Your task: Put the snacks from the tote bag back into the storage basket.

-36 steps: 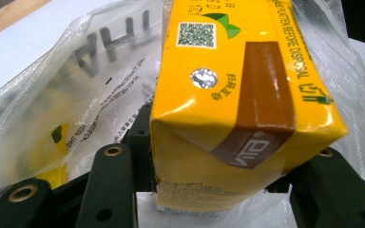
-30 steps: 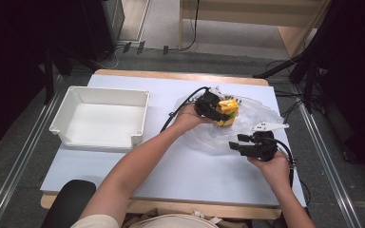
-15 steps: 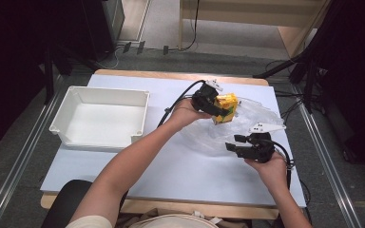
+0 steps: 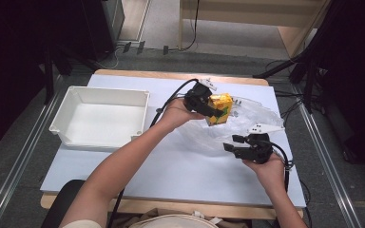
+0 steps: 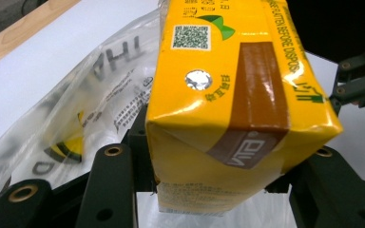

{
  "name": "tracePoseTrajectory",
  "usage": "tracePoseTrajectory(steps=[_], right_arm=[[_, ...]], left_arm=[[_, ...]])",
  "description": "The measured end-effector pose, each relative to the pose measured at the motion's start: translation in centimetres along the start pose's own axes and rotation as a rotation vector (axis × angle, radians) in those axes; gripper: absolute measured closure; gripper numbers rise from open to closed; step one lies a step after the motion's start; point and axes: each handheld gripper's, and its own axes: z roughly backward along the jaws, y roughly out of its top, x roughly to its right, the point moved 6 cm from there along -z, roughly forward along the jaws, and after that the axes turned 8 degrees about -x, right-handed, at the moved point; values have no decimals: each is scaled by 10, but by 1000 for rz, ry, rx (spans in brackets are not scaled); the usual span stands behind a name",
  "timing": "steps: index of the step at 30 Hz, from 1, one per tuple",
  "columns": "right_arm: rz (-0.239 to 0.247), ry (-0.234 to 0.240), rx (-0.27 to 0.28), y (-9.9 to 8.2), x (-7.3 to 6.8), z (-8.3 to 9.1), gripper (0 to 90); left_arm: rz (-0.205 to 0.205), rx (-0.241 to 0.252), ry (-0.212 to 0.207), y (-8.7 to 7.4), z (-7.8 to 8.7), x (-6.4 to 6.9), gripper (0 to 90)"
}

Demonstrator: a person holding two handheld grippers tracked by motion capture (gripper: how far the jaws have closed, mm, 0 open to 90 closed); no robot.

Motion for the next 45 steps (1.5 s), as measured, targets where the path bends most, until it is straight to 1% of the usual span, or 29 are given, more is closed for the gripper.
tracePoseTrajectory(steps=[1, 2, 4, 6, 9, 10, 11, 14, 15, 16, 18, 20, 21, 23, 27, 31, 35, 38, 42, 43, 45], right_arm=[[-5, 4, 2, 0, 0, 1, 456], [0, -1, 11, 0, 0, 1, 456], [6, -12, 9, 0, 1, 3, 456], [4, -15, 7, 0, 1, 2, 456], [-3, -8, 9, -1, 2, 3, 456], [0, -7, 11, -1, 2, 3, 456], [1, -3, 13, -1, 2, 4, 456], [0, 1, 5, -2, 3, 3, 456], [0, 2, 2, -3, 3, 2, 456], [0, 3, -1, -3, 3, 2, 456], [5, 5, -5, -4, 3, 1, 456], [7, 5, -9, -4, 2, 1, 456], [8, 6, -8, -5, 2, 1, 456], [11, 5, -3, -5, 3, 1, 456], [10, 5, -13, -6, 3, 0, 455], [25, 5, -22, -7, 2, -1, 455], [33, 9, -29, -6, 0, -3, 455], [36, 17, -38, -6, -3, -5, 455], [47, 26, -43, -5, -5, -7, 455], [48, 28, -42, -5, -5, -7, 455], [47, 32, -41, -5, -5, -7, 455]], left_arm=[[7, 5, 0, -1, 1, 1, 516], [5, 1, -3, -3, 3, 1, 516], [9, 1, 5, -6, 8, 3, 516], [15, -4, 3, -8, 11, 4, 516], [14, -15, 9, -16, 19, 6, 515], [10, -14, 15, -18, 21, 6, 516], [15, -6, 12, -20, 23, 6, 515], [17, 7, 17, -23, 28, 6, 515], [17, 12, 13, -24, 29, 6, 515], [19, 11, 11, -24, 30, 7, 515], [9, 1, 25, -26, 32, 7, 515], [19, 14, 21, -28, 34, 6, 515], [18, 11, 19, -29, 35, 6, 515], [23, 14, 28, -29, 37, 5, 515], [36, 24, 31, -32, 43, 3, 515], [34, 18, 42, -36, 48, 2, 515], [44, 32, 43, -37, 55, -1, 515], [40, 34, 44, -38, 60, -3, 515], [46, 41, 47, -41, 68, -6, 515], [56, 44, 50, -42, 69, -6, 515], [50, 43, 54, -44, 72, -8, 515]])
